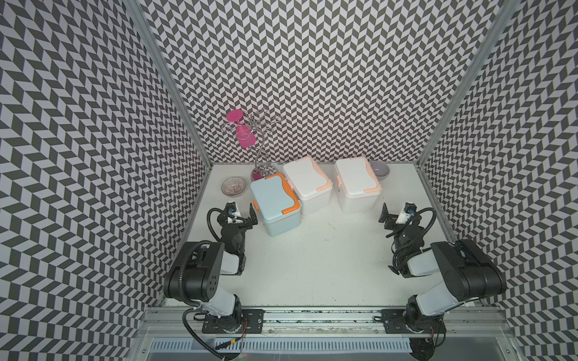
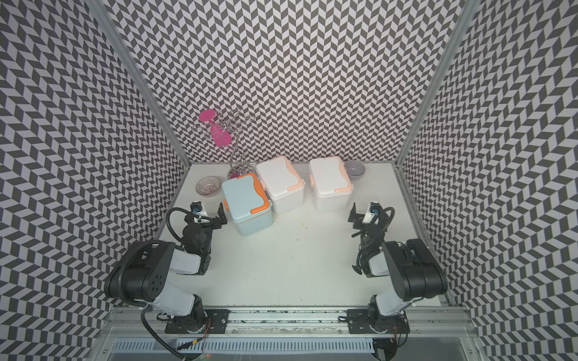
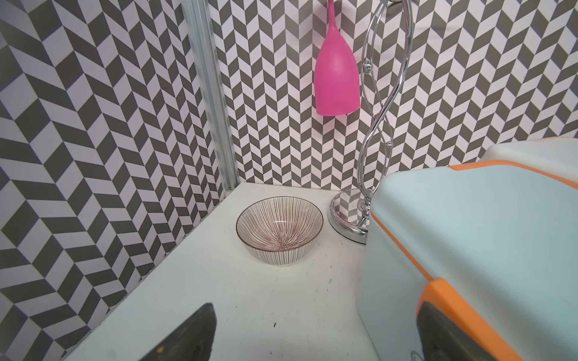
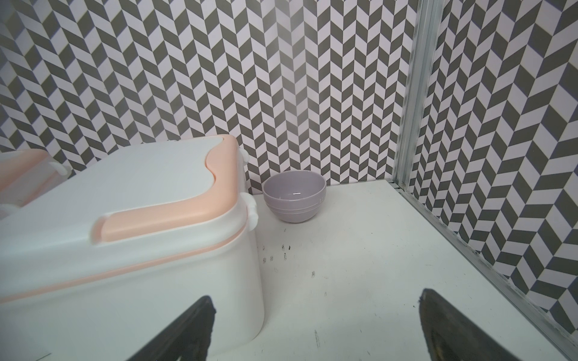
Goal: Open first aid kits and take out gauze
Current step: Move the first aid kit to the center of the board.
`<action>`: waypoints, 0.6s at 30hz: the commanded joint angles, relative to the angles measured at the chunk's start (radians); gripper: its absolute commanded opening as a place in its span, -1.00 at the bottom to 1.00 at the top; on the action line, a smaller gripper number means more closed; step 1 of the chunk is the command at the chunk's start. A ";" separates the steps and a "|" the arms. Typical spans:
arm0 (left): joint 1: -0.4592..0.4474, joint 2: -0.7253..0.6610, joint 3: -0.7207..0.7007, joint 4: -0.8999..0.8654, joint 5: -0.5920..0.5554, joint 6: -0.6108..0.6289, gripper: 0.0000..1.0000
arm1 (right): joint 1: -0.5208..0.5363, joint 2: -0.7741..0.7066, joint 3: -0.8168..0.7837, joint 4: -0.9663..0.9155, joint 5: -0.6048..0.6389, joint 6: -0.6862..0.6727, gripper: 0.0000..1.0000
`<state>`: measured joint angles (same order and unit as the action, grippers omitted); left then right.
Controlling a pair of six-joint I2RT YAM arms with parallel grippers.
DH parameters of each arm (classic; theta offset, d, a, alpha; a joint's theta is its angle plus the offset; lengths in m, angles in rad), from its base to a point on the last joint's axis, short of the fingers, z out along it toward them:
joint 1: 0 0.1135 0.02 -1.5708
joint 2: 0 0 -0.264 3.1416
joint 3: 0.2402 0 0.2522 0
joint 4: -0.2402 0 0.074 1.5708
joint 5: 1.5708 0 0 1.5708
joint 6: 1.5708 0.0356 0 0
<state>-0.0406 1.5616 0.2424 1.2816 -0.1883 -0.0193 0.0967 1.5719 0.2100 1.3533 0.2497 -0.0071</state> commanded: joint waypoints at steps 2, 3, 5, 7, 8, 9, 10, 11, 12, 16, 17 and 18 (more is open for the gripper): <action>0.002 -0.003 0.000 0.001 0.008 -0.003 1.00 | -0.004 0.002 0.001 0.029 -0.004 0.005 1.00; 0.002 -0.003 0.000 0.001 0.009 -0.002 0.99 | -0.003 0.002 0.000 0.029 -0.006 0.005 1.00; 0.003 -0.003 0.000 0.001 0.008 -0.003 1.00 | -0.004 0.002 0.001 0.028 -0.005 0.005 1.00; 0.003 -0.004 -0.002 0.005 0.008 -0.003 0.99 | -0.004 0.001 -0.001 0.031 -0.004 0.005 1.00; 0.001 -0.007 -0.005 0.015 0.007 0.000 1.00 | -0.003 0.000 -0.007 0.043 -0.006 0.001 1.00; -0.006 -0.022 -0.014 0.024 -0.001 0.006 0.99 | -0.001 -0.003 -0.024 0.071 -0.027 -0.014 1.00; -0.019 -0.054 -0.027 0.023 -0.027 0.013 0.99 | 0.006 -0.012 -0.045 0.112 -0.052 -0.034 1.00; -0.033 -0.093 -0.039 0.012 -0.063 0.016 1.00 | 0.018 -0.030 -0.063 0.130 -0.041 -0.047 1.00; -0.048 -0.143 -0.053 -0.005 -0.106 0.018 1.00 | 0.027 -0.062 -0.079 0.136 -0.019 -0.051 1.00; -0.084 -0.327 -0.073 -0.100 -0.129 0.060 0.99 | 0.052 -0.250 -0.073 -0.037 -0.024 -0.086 1.00; -0.098 -0.373 -0.066 -0.154 -0.133 0.069 0.99 | 0.065 -0.314 -0.058 -0.103 -0.020 -0.082 1.00; -0.111 -0.419 -0.056 -0.200 -0.132 0.069 1.00 | 0.074 -0.374 -0.038 -0.186 -0.008 -0.051 1.00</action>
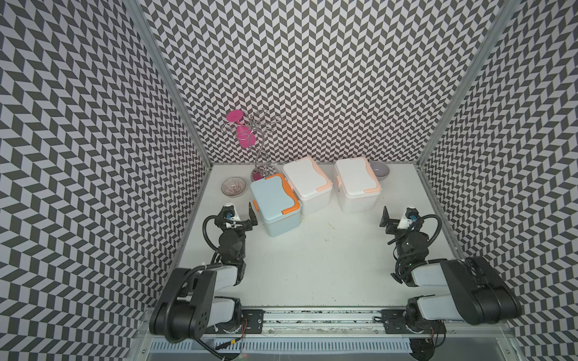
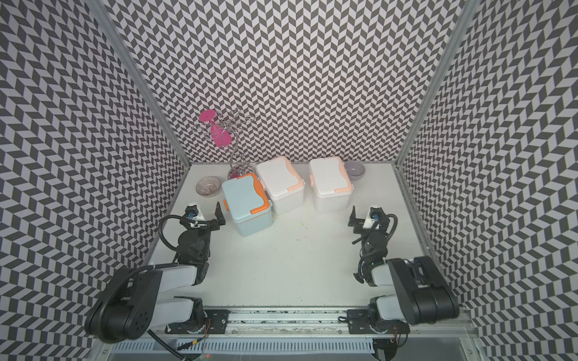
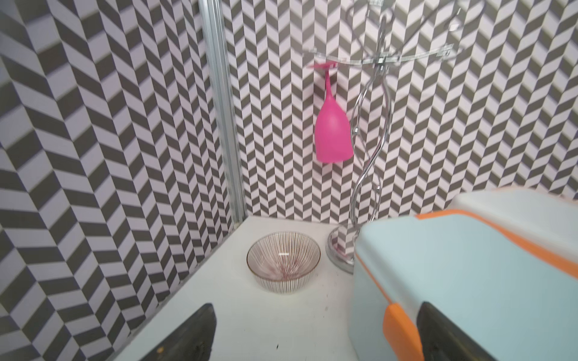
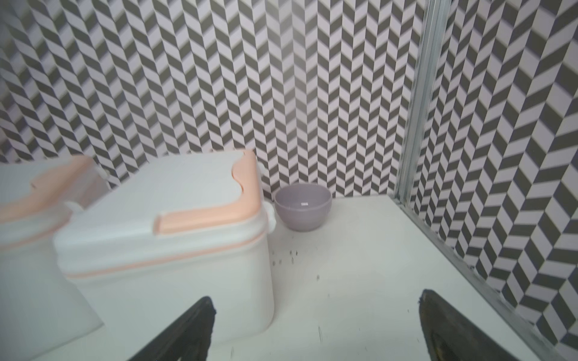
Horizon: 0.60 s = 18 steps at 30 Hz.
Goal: Open first aid kits and take out gauze
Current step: Move the first aid kit to the center of the board.
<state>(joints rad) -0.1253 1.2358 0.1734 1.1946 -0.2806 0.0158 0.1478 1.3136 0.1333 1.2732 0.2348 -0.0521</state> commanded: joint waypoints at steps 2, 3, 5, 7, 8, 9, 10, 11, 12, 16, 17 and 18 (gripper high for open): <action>-0.055 -0.174 0.033 -0.184 -0.030 0.025 1.00 | 0.027 -0.229 0.099 -0.290 0.012 0.082 1.00; -0.073 -0.217 0.042 -0.222 -0.022 0.017 1.00 | 0.028 -0.288 0.150 -0.394 0.006 0.145 1.00; -0.116 -0.304 0.071 -0.305 -0.021 -0.017 0.99 | 0.029 -0.374 0.241 -0.619 -0.050 0.240 1.00; -0.159 -0.388 0.105 -0.420 -0.045 -0.121 1.00 | 0.031 -0.429 0.328 -0.785 -0.130 0.322 1.00; -0.180 -0.428 0.130 -0.500 -0.049 -0.183 1.00 | 0.030 -0.450 0.368 -0.866 -0.184 0.352 1.00; -0.208 -0.469 0.153 -0.569 -0.045 -0.233 1.00 | 0.031 -0.465 0.397 -0.909 -0.230 0.369 1.00; -0.235 -0.498 0.172 -0.622 -0.037 -0.267 1.00 | 0.030 -0.475 0.406 -0.918 -0.273 0.374 1.00; -0.271 -0.528 0.189 -0.688 -0.034 -0.303 1.00 | 0.031 -0.481 0.399 -0.896 -0.289 0.408 1.00; -0.308 -0.555 0.202 -0.739 -0.034 -0.326 1.00 | 0.026 -0.481 0.396 -0.899 -0.306 0.437 1.00; -0.403 -0.613 0.204 -0.860 -0.090 -0.305 1.00 | -0.007 -0.437 0.397 -0.888 -0.480 0.535 1.00; -0.405 -0.619 0.196 -0.879 -0.123 -0.302 1.00 | -0.012 -0.412 0.390 -0.846 -0.570 0.553 1.00; -0.402 -0.622 0.192 -0.888 -0.155 -0.311 1.00 | -0.010 -0.379 0.394 -0.811 -0.639 0.563 1.00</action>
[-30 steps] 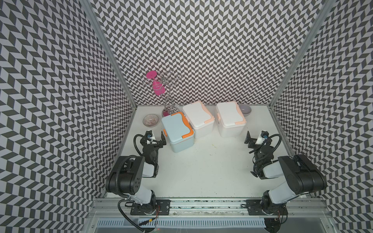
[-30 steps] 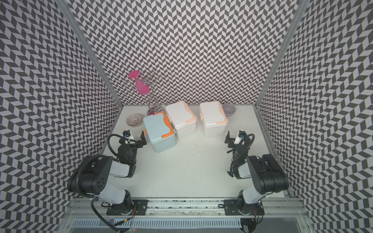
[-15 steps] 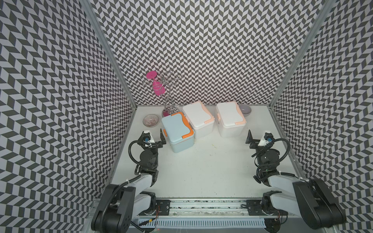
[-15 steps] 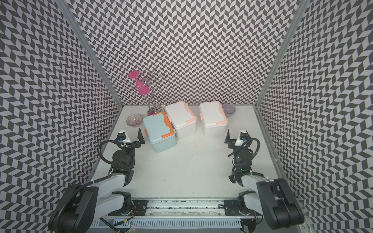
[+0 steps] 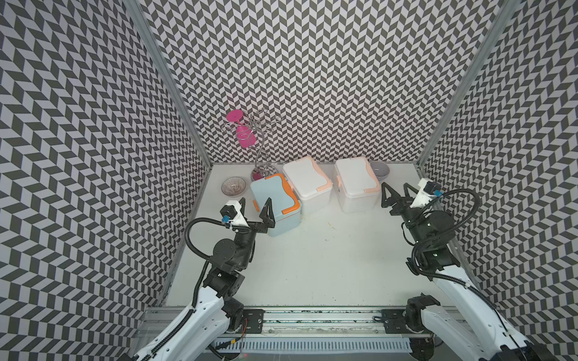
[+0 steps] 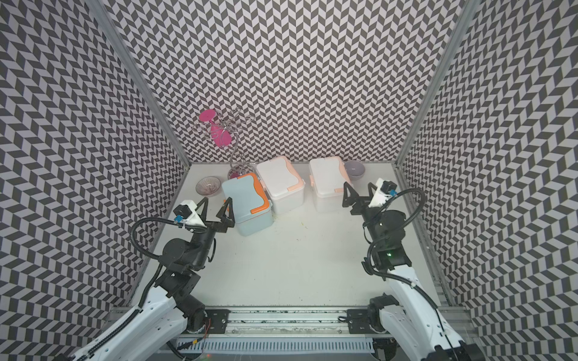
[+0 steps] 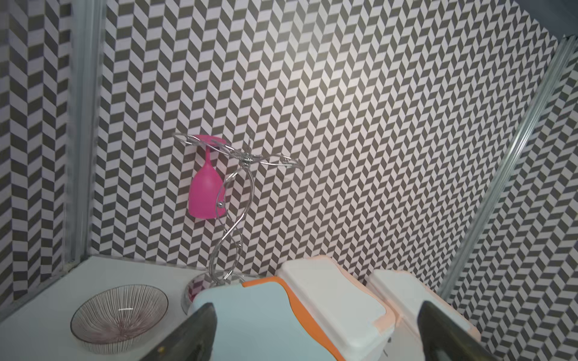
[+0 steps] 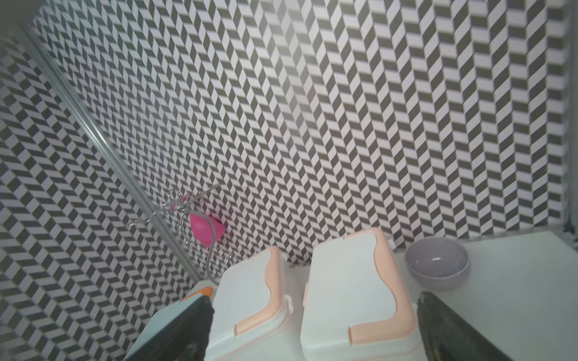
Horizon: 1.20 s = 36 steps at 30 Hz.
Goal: Open first aid kits and take out gauze
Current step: Move the first aid kit to the center of the board.
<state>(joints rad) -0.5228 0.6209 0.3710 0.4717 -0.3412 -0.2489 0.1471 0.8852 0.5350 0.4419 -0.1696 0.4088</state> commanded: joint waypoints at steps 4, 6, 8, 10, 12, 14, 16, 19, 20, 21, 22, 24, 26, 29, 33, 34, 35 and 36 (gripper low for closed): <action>-0.002 0.015 0.002 -0.163 -0.044 -0.031 1.00 | 0.016 0.213 0.067 0.077 -0.474 0.119 0.90; -0.001 0.047 -0.002 -0.170 -0.048 -0.062 1.00 | 0.095 0.283 0.139 0.014 -0.458 0.073 0.84; 0.002 0.084 0.010 -0.208 -0.079 -0.106 1.00 | 0.209 0.363 0.247 -0.100 -0.367 0.001 0.82; 0.010 0.120 0.021 -0.240 -0.106 -0.163 1.00 | 0.276 0.435 0.327 -0.147 -0.329 -0.013 0.79; 0.016 0.145 0.022 -0.257 -0.123 -0.211 1.00 | 0.320 0.511 0.402 -0.155 -0.335 -0.002 0.75; 0.023 0.163 0.018 -0.267 -0.143 -0.263 1.00 | 0.368 0.595 0.491 -0.186 -0.342 -0.004 0.68; 0.043 0.170 0.010 -0.267 -0.142 -0.294 1.00 | 0.415 0.673 0.577 -0.225 -0.335 -0.017 0.62; 0.079 0.165 -0.012 -0.237 -0.086 -0.321 1.00 | 0.476 0.794 0.708 -0.282 -0.313 -0.030 0.57; 0.091 0.163 -0.022 -0.219 -0.063 -0.324 1.00 | 0.492 0.833 0.744 -0.298 -0.301 -0.030 0.56; 0.099 0.162 -0.031 -0.206 -0.045 -0.327 1.00 | 0.503 0.866 0.780 -0.309 -0.293 -0.027 0.55; 0.108 0.159 -0.040 -0.194 -0.029 -0.330 1.00 | 0.512 0.903 0.815 -0.319 -0.290 -0.027 0.54; 0.128 0.164 -0.051 -0.180 -0.005 -0.337 1.00 | 0.527 0.977 0.885 -0.343 -0.288 -0.026 0.54; 0.148 0.170 -0.055 -0.170 0.016 -0.342 1.00 | 0.538 1.057 0.975 -0.390 -0.267 -0.027 0.51; 0.165 0.183 -0.058 -0.160 0.039 -0.344 1.00 | 0.540 1.155 1.092 -0.478 -0.209 -0.031 0.46; 0.182 0.199 -0.056 -0.154 0.059 -0.343 1.00 | 0.539 1.234 1.199 -0.592 -0.053 -0.041 0.45; 0.184 0.202 -0.055 -0.153 0.062 -0.342 1.00 | 0.540 1.244 1.212 -0.610 -0.018 -0.044 0.45; 0.187 0.204 -0.054 -0.151 0.069 -0.341 1.00 | 0.539 1.251 1.221 -0.618 0.003 -0.047 0.46; 0.188 0.204 -0.053 -0.145 0.091 -0.331 0.99 | 0.539 1.259 1.233 -0.635 0.028 -0.049 0.47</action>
<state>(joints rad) -0.3431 0.8234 0.3180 0.2878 -0.2886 -0.5705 0.6895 2.1086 1.7397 -0.0952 -0.2718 0.3733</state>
